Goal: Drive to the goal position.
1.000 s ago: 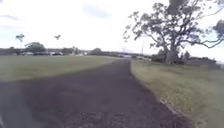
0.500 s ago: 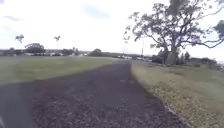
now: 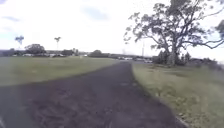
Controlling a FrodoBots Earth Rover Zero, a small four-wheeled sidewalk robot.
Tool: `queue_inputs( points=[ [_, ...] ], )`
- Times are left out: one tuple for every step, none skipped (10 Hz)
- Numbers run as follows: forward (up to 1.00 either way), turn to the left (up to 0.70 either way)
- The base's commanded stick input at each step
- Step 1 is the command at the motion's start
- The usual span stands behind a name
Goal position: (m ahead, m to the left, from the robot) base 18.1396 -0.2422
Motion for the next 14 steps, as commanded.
queue_inputs(
  points=[
    [0.5, -0.5],
    [0.5, -0.5],
    [0.5, -0.5],
    [0.5, -0.37],
    [0.5, -0.2],
    [0.5, -0.03],
    [0.5, 0.0],
    [0.5, 0.0],
    [0.5, 0.0],
    [0.5, 0.0],
    [0.5, 0.0],
    [0.5, 0.0],
    [0.5, 0.0],
    [0.5, 0.0]
  ],
)
